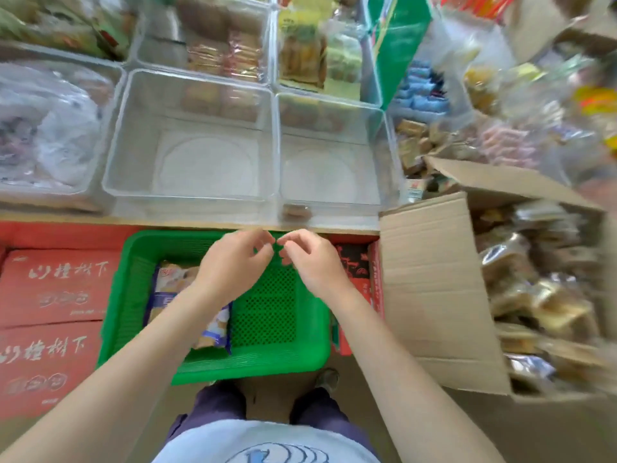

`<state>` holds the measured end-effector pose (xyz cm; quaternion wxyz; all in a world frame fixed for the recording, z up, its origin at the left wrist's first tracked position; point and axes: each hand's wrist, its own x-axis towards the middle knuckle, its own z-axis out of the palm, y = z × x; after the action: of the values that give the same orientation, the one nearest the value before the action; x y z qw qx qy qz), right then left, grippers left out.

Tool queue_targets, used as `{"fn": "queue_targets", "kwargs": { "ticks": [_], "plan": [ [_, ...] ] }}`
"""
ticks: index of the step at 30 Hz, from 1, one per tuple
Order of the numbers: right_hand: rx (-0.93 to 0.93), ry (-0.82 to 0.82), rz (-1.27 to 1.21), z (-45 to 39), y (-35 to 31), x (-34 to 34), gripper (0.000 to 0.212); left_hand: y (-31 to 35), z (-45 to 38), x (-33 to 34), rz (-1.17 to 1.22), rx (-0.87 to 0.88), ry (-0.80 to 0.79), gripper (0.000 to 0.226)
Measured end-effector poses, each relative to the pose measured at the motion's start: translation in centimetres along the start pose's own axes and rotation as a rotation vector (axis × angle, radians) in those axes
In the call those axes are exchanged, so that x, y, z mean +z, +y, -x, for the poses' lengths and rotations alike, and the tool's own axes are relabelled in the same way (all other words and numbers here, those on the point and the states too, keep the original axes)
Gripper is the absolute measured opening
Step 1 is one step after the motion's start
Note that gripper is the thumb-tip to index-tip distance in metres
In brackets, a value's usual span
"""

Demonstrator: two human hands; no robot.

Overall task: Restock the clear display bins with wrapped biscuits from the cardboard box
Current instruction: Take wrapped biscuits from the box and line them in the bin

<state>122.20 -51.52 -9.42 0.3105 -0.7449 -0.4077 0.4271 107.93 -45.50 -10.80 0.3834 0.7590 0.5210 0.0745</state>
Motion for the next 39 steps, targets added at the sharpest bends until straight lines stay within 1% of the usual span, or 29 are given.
{"fn": "queue_targets", "kwargs": {
  "ticks": [2,4,5,7,10,12,13,15,17,19,21,24,27,29,31,32,34,36,38,39],
  "plan": [
    [-0.133,0.232,0.097,2.9,0.4,-6.6,0.018,6.2,-0.6,1.3,0.019,0.116,-0.004,0.021],
    [-0.24,0.465,0.144,6.2,1.4,-12.8,0.019,12.1,-0.6,3.9,0.046,0.263,-0.008,0.019],
    [-0.273,0.554,0.161,7.7,2.3,-15.8,0.019,15.0,-0.3,5.5,0.055,0.341,-0.001,0.018],
    [-0.288,0.678,0.211,10.2,4.9,-21.2,0.018,20.3,0.9,9.0,0.057,0.492,0.018,0.018],
    [-0.193,0.76,0.372,12.2,10.2,-27.9,0.015,26.4,2.0,14.5,-0.021,0.657,0.072,0.021],
    [-0.08,0.734,0.513,12.8,13.2,-31.5,0.024,29.1,2.4,17.6,-0.107,0.628,0.068,0.023],
    [-0.025,0.684,0.553,13.2,14.3,-33.0,0.031,30.1,2.4,18.9,-0.146,0.579,0.054,0.027],
    [0.077,0.525,0.607,13.8,15.8,-35.4,0.044,30.9,2.2,20.8,-0.296,0.515,0.047,0.033],
    [0.161,0.352,0.685,14.3,16.8,-37.0,0.058,30.8,1.7,21.8,-0.388,0.514,0.091,0.032],
    [0.176,0.222,0.591,14.6,17.3,-38.3,0.072,30.5,1.1,22.0,-0.395,0.505,0.131,0.028],
    [0.147,0.143,0.459,14.8,17.4,-39.3,0.08,30.4,0.9,21.9,-0.437,0.491,0.144,0.024],
    [0.128,0.065,0.432,14.9,17.5,-40.4,0.081,30.7,1.1,21.8,-0.465,0.464,0.115,0.028],
    [0.092,0.086,0.372,15.1,17.8,-41.0,0.072,31.0,1.4,21.8,-0.45,0.432,0.082,0.034],
    [0.033,0.152,0.26,15.3,18.1,-41.3,0.056,31.9,1.8,21.5,-0.349,0.4,0.059,0.029],
    [-0.023,0.233,0.099,15.2,18.1,-41.6,0.043,33.4,2.5,21.1,-0.096,0.358,-0.023,0.016],
    [-0.052,0.277,0.019,15.1,18.0,-41.7,0.039,34.1,2.9,21.0,0.048,0.346,-0.085,0.015],
    [-0.097,0.341,-0.165,14.8,17.3,-41.6,0.032,35.4,3.4,20.9,0.298,0.294,-0.206,0.026],
    [-0.122,0.347,-0.361,14.3,16.3,-41.0,0.026,36.2,3.6,20.8,0.504,0.21,-0.289,0.039],
    [-0.139,0.319,-0.511,13.8,15.4,-40.2,0.021,36.6,3.7,20.2,0.648,0.152,-0.291,0.04],
    [-0.145,0.306,-0.561,13.6,15.1,-39.8,0.019,36.5,3.6,19.6,0.706,0.142,-0.268,0.041]
  ]
}}
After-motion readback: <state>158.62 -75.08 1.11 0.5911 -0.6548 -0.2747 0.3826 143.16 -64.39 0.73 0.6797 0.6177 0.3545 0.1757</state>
